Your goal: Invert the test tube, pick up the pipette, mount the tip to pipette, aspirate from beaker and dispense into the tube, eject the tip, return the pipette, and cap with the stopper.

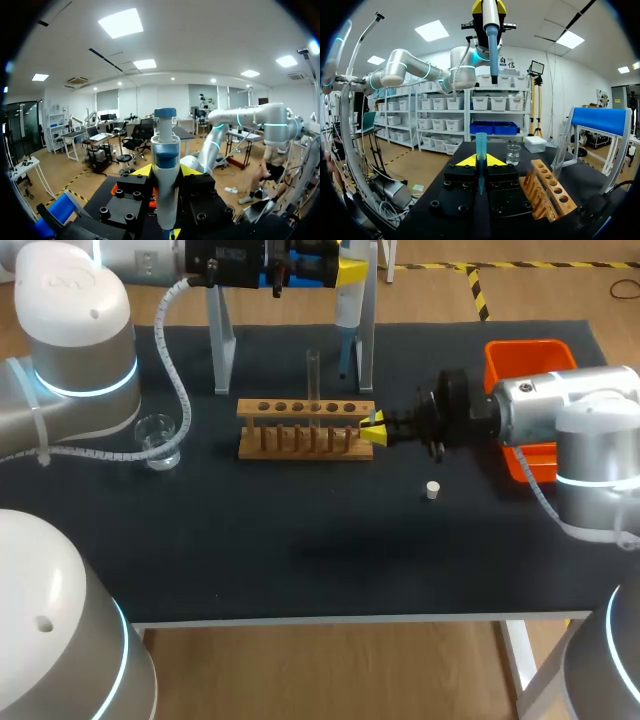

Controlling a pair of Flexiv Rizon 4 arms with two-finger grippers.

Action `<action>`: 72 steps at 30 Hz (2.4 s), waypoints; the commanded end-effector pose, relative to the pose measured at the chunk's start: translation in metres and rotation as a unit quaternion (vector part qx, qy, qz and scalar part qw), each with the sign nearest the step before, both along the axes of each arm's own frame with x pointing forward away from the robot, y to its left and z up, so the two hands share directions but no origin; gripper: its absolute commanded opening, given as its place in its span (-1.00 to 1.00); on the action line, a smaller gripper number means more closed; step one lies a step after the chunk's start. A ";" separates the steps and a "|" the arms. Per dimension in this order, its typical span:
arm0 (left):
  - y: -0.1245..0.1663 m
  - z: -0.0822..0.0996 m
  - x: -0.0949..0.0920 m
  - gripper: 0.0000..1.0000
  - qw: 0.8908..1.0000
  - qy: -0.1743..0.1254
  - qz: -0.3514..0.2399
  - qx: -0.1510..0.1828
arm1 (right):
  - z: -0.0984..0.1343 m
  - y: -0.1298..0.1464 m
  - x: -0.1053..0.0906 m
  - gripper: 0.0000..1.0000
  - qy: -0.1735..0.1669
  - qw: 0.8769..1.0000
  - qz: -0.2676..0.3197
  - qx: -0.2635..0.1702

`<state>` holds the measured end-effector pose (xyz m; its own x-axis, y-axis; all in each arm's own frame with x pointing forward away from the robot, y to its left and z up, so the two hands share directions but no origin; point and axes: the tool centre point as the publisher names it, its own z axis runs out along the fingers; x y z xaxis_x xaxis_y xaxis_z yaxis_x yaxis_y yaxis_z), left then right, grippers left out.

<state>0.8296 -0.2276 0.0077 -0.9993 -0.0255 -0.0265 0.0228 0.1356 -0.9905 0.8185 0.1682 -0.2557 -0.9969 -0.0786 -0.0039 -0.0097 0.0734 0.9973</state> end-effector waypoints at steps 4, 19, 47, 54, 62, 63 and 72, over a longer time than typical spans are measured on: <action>-0.001 -0.001 0.000 -1.00 1.000 0.006 -0.002 -0.010 | 0.001 0.002 0.000 -1.00 -0.002 1.000 0.000 -0.001; -0.002 -0.002 -0.001 -1.00 1.000 0.016 -0.003 -0.019 | 0.000 0.004 0.000 -1.00 -0.004 1.000 0.000 -0.002; -0.004 -0.002 -0.002 -1.00 0.999 0.026 -0.009 -0.022 | 0.003 0.008 0.009 -1.00 -0.020 1.000 -0.003 -0.012; -0.004 -0.002 -0.002 -1.00 0.999 0.026 -0.009 -0.022 | 0.005 0.011 0.012 -1.00 -0.025 1.000 -0.005 -0.011; -0.004 -0.002 -0.002 -1.00 0.999 0.026 -0.009 -0.022 | 0.011 0.017 0.014 -1.00 -0.028 1.000 -0.008 -0.002; -0.004 -0.002 -0.002 -1.00 0.999 0.026 -0.009 -0.022 | 0.011 0.018 0.014 -1.00 -0.027 1.000 -0.009 0.000; -0.004 -0.002 -0.002 -1.00 0.999 0.026 -0.009 -0.022 | 0.020 0.024 0.014 -1.00 -0.024 1.000 -0.008 0.012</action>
